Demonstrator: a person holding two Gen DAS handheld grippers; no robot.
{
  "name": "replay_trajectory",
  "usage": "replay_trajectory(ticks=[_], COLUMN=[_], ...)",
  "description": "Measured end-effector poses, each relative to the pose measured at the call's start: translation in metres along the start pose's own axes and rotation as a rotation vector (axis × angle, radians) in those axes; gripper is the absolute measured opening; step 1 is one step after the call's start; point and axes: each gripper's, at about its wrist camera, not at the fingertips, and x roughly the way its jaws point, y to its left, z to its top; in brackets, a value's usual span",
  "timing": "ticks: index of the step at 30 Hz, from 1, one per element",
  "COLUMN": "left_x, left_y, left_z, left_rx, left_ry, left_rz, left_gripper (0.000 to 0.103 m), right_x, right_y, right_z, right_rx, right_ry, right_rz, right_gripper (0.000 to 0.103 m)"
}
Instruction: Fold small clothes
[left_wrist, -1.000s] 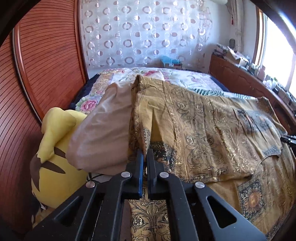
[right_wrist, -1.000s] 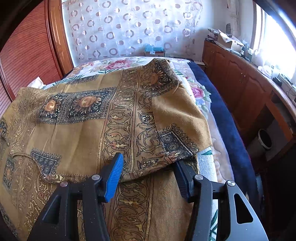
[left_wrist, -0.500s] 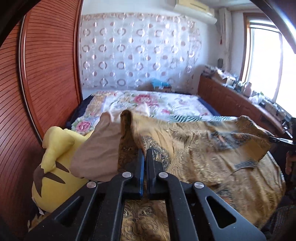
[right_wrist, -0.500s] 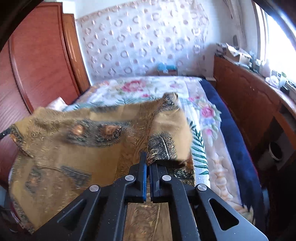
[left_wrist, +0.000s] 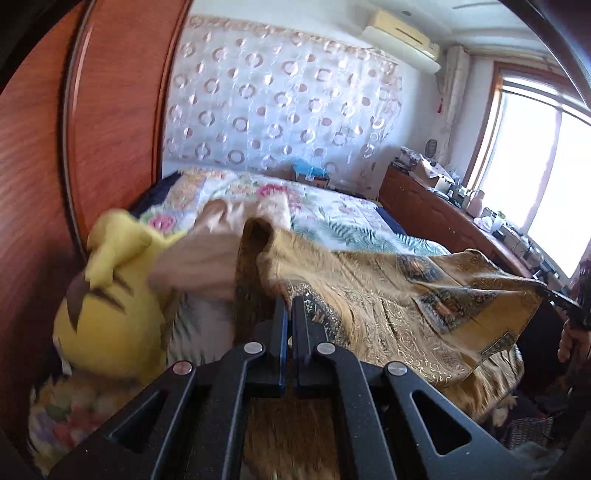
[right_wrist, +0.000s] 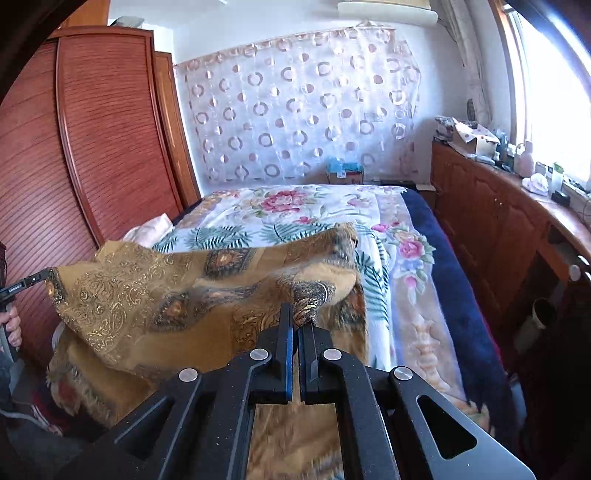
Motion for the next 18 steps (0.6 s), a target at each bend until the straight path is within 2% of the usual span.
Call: replay_trajectory(ticks=[6,12,17,18], left_x=[-0.001,0.018,0.019,0.019], left_y=[0.014,0.019,0.010,0.009], left_z=[-0.044,-0.069,-0.067,-0.065], left_rx=[-0.035,-0.035,-0.009,-0.004], left_ry=[0.095,0.179,0.182,0.177], left_rz=[0.069,0.114,0.098,0.094], left_gripper=[0.003,0.003,0.003,0.003], right_x=[-0.009,0.035,0.046,0.047], right_y=[-0.007,-0.013,-0.017,-0.017], right_z=[-0.031,-0.077,-0.075,-0.069], right_rx=[0.011,0.037,0.049,0.045], right_ry=[0.077,0.223,0.224,0.219], right_rz=[-0.031,-0.062,-0.050,-0.046], right_gripper=[0.002,0.002,0.002,0.007])
